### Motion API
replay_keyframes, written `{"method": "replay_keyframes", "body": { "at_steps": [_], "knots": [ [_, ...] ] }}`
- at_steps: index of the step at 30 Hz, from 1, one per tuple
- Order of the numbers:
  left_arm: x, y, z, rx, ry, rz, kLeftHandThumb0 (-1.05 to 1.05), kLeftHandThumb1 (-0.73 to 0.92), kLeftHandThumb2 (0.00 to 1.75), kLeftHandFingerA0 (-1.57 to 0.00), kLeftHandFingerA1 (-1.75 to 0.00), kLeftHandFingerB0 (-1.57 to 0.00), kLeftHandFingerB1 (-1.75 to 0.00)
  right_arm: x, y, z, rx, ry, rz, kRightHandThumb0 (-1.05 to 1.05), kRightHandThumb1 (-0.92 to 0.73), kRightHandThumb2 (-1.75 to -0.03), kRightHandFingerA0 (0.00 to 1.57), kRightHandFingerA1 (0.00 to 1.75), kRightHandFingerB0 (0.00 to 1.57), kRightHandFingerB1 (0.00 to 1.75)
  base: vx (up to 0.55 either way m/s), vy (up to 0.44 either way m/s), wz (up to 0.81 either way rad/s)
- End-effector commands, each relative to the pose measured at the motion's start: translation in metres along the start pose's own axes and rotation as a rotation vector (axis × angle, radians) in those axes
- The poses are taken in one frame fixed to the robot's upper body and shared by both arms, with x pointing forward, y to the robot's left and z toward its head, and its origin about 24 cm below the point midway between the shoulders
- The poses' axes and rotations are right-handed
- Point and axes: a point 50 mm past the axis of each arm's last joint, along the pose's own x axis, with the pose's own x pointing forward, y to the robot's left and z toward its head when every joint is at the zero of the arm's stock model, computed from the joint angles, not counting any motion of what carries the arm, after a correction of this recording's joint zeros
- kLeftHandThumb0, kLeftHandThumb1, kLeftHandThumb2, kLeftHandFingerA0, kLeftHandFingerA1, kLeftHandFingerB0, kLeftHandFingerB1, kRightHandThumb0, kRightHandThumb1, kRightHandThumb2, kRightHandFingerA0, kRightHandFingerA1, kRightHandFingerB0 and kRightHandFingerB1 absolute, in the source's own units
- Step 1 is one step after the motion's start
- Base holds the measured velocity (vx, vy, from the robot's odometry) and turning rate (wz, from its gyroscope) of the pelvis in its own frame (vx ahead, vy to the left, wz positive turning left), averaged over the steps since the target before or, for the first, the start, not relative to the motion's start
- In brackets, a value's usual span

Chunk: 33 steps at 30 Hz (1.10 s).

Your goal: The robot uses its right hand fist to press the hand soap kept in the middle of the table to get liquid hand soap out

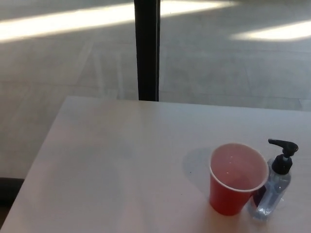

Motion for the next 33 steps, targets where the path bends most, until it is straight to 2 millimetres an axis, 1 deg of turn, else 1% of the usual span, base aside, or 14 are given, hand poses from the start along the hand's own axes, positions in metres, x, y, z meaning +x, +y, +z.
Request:
{"method": "replay_keyframes", "body": {
  "at_steps": [1, 2, 3, 4, 5, 7, 8, 10, 13, 15, 16, 17, 18, 33],
  "knots": [
    [0.002, 0.014, 0.000, -0.023, 0.031, 0.043, 0.08, 0.42, 1.28, -1.00, -1.56, -0.77, -1.20, -0.011, 0.076, 0.052, 0.067, -0.129, 0.317, -0.26, -0.48, -1.20, 1.35, 1.49, 0.94, 1.22, 0.00, 0.000, 0.00],
    [0.002, 0.014, 0.000, -0.020, 0.024, 0.039, 0.06, 0.41, 1.29, -1.02, -1.55, -0.81, -1.22, -0.016, 0.088, 0.056, 0.086, -0.099, 0.367, -0.24, -0.51, -1.22, 1.35, 1.49, 0.92, 1.21, 0.00, 0.000, 0.00],
    [0.002, 0.014, 0.000, -0.030, 0.024, 0.043, 0.02, 0.40, 1.31, -1.08, -1.43, -0.83, -1.12, -0.021, 0.099, 0.060, 0.097, -0.091, 0.419, -0.13, -0.50, -1.27, 1.06, 1.75, 0.88, 1.37, 0.00, 0.000, 0.00],
    [0.002, 0.014, 0.000, -0.033, 0.025, 0.044, 0.11, 0.46, 1.24, -1.17, -1.29, -0.90, -1.05, -0.028, 0.108, 0.062, 0.099, -0.073, 0.460, -0.13, -0.51, -1.26, 1.04, 1.75, 0.87, 1.33, 0.00, 0.000, 0.00],
    [0.001, 0.014, 0.000, -0.035, 0.025, 0.046, 0.05, 0.38, 1.29, -0.99, -1.50, -0.79, -1.18, -0.032, 0.113, 0.062, 0.105, -0.063, 0.486, -0.11, -0.54, -1.27, 1.03, 1.75, 0.82, 1.34, 0.00, 0.000, 0.00],
    [0.001, 0.013, 0.000, -0.040, 0.026, 0.048, 0.05, 0.38, 1.29, -0.99, -1.50, -0.79, -1.18, -0.036, 0.117, 0.063, 0.114, -0.056, 0.514, -0.11, -0.54, -1.27, 1.03, 1.75, 0.82, 1.34, 0.00, 0.000, 0.00],
    [0.001, 0.014, -0.001, -0.031, 0.021, 0.043, 0.00, 0.36, 1.27, -1.05, -1.39, -0.82, -1.10, -0.040, 0.123, 0.059, 0.123, -0.034, 0.569, -0.03, -0.81, -1.02, 0.85, 1.75, 0.61, 1.39, 0.00, 0.000, 0.00],
    [0.001, 0.013, -0.003, -0.020, 0.030, 0.048, 0.00, 0.44, 1.17, -0.95, -1.17, -0.70, -0.92, -0.049, 0.130, 0.051, 0.128, 0.017, 0.627, -0.10, -0.69, -1.06, 0.91, 1.75, 0.73, 1.24, 0.00, 0.000, 0.00],
    [0.000, 0.011, -0.004, -0.028, 0.036, 0.060, -0.04, 0.49, 1.10, -0.88, -0.99, -0.55, -0.79, -0.070, 0.139, 0.043, 0.099, 0.068, 0.732, -0.15, -0.58, -1.13, 1.01, 1.75, 0.81, 1.21, 0.00, 0.000, 0.00],
    [0.001, 0.011, -0.005, -0.027, 0.046, 0.057, -0.12, 0.54, 1.11, -0.67, -0.85, -0.45, -0.72, -0.089, 0.147, 0.039, 0.078, 0.109, 0.814, -0.18, -0.54, -1.13, 0.98, 1.75, 0.80, 1.28, 0.00, 0.000, 0.00],
    [0.001, 0.011, -0.005, -0.036, 0.055, 0.055, -0.12, 0.54, 1.11, -0.60, -0.82, -0.42, -0.72, -0.095, 0.150, 0.037, 0.060, 0.112, 0.833, -0.22, -0.59, -1.18, 1.23, 1.37, 0.86, 1.10, 0.00, 0.000, 0.00],
    [0.001, 0.011, -0.006, -0.045, 0.058, 0.053, -0.12, 0.54, 1.11, -0.60, -0.82, -0.42, -0.72, -0.100, 0.151, 0.036, 0.048, 0.112, 0.848, -0.22, -0.59, -1.18, 1.23, 1.37, 0.86, 1.10, 0.00, 0.000, 0.00],
    [0.001, 0.011, -0.007, -0.036, 0.066, 0.059, -0.13, 0.53, 1.09, -0.60, -0.82, -0.41, -0.71, -0.106, 0.154, 0.033, 0.044, 0.120, 0.858, -0.16, -0.56, -1.14, 0.99, 1.75, 0.79, 1.32, 0.00, 0.000, 0.00],
    [-0.001, 0.012, -0.005, -0.021, 0.057, 0.027, -0.17, 0.49, 1.08, -0.59, -0.81, -0.46, -0.74, -0.157, 0.154, 0.003, 0.030, 0.291, 1.046, -0.18, -0.58, -1.24, 1.04, 1.75, 0.68, 1.65, 0.00, 0.000, 0.00]
  ]
}}
